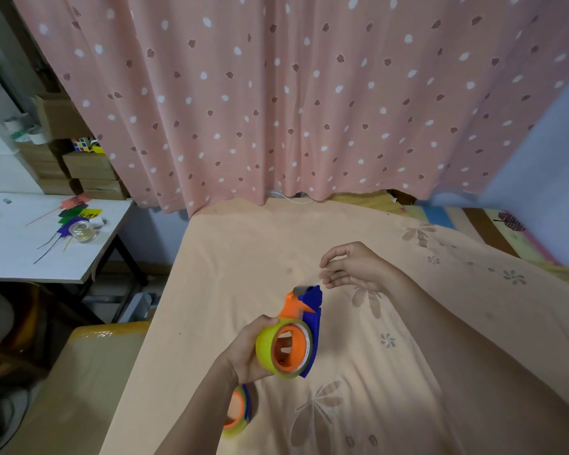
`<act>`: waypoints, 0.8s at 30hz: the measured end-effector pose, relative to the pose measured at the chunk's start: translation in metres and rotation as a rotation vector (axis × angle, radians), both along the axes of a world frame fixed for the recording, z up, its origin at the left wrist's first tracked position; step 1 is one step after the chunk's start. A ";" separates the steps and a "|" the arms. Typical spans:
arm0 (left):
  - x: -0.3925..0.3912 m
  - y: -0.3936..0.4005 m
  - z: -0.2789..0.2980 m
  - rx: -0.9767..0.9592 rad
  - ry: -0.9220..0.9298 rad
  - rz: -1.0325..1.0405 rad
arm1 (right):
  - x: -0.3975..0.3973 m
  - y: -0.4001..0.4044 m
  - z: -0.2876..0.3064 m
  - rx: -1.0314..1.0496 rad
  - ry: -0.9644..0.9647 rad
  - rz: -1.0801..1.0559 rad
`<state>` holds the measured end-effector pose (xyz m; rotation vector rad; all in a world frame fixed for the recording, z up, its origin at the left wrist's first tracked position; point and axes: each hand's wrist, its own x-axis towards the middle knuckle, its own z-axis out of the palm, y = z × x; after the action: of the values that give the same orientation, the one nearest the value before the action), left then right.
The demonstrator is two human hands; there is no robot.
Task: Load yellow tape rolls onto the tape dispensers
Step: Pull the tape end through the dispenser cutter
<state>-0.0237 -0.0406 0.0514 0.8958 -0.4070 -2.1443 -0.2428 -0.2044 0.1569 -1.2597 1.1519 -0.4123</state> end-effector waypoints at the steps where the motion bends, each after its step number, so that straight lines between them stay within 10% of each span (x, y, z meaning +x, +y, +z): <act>1: 0.000 0.000 0.000 0.005 0.018 0.016 | -0.001 0.000 -0.001 0.045 -0.044 0.008; 10: -0.002 -0.006 0.018 0.040 0.256 0.142 | -0.005 0.014 -0.015 0.208 -0.298 0.067; 19: -0.015 -0.011 0.034 0.051 0.306 0.210 | 0.027 0.044 -0.047 -0.489 0.103 -0.259; 24: -0.024 -0.018 0.038 0.075 0.299 0.275 | 0.040 0.064 -0.062 -0.467 0.040 -0.334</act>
<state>-0.0473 -0.0586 0.0894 0.6167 -0.0495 -2.0043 -0.2023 -0.1402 0.0950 -1.4784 1.3525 -0.9515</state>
